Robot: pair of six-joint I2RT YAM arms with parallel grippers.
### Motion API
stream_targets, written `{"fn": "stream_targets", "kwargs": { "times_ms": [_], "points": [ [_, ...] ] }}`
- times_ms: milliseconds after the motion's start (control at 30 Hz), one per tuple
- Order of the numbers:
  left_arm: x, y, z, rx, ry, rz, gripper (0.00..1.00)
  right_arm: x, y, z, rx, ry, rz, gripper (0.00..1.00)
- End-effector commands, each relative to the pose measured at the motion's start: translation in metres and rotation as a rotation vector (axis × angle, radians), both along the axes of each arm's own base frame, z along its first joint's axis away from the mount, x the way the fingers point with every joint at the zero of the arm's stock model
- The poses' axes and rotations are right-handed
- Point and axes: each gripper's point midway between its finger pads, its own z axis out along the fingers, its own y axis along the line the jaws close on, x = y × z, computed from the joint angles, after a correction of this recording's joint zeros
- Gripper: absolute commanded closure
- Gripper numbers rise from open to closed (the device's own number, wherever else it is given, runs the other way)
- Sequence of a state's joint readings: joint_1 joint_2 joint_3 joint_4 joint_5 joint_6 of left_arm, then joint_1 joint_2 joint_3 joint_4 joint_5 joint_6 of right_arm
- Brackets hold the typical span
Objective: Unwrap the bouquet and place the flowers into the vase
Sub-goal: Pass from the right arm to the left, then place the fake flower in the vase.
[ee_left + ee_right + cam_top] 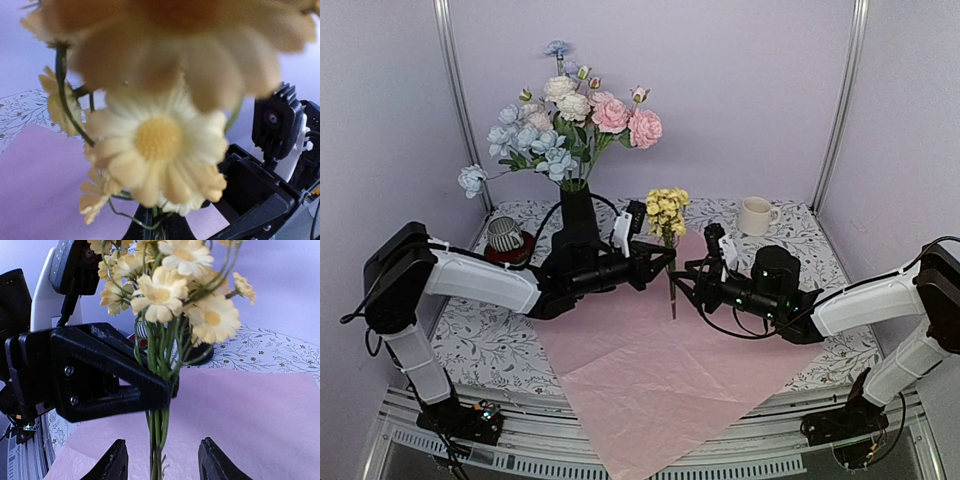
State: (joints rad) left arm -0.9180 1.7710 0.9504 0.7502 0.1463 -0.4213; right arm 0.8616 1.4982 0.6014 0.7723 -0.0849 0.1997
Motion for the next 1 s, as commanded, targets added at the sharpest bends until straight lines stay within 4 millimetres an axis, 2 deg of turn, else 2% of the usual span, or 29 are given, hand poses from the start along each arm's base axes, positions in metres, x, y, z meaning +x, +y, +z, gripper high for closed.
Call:
{"fn": "stream_targets", "kwargs": {
  "times_ms": [0, 167, 300, 367, 533, 600, 667, 833, 967],
  "points": [
    [0.022, 0.043, 0.033, -0.008, -0.081, 0.106, 0.92, 0.000, -0.004, 0.013, 0.012, -0.056, -0.004, 0.48],
    [0.050, 0.107, 0.069, 0.061, -0.204, 0.301, 0.90, -0.001, -0.004, 0.014, 0.005, -0.069, 0.001, 0.47],
    [0.070, 0.164, 0.115, 0.203, -0.410, 0.593, 0.89, 0.000, -0.004, 0.014, 0.001, -0.072, -0.002, 0.47],
    [0.074, 0.182, 0.136, 0.273, -0.533, 0.688, 0.89, -0.001, -0.004, 0.013, -0.001, -0.072, -0.002, 0.47],
    [0.088, 0.200, 0.159, 0.385, -0.769, 0.791, 0.95, 0.000, -0.004, 0.013, -0.003, -0.075, -0.001, 0.47],
    [0.097, 0.203, 0.163, 0.400, -0.809, 0.803, 0.91, -0.001, -0.004, 0.013, -0.002, -0.075, 0.002, 0.47],
    [0.105, 0.198, 0.165, 0.399, -0.839, 0.733, 0.82, -0.001, -0.004, 0.013, -0.002, -0.076, 0.005, 0.47],
    [0.113, 0.201, 0.176, 0.294, -0.924, 0.615, 0.82, -0.002, -0.003, 0.014, -0.005, -0.081, 0.009, 0.47],
    [0.111, 0.194, 0.173, 0.279, -1.022, 0.530, 0.84, -0.002, -0.004, 0.015, -0.004, -0.084, 0.008, 0.47]
  ]
}}
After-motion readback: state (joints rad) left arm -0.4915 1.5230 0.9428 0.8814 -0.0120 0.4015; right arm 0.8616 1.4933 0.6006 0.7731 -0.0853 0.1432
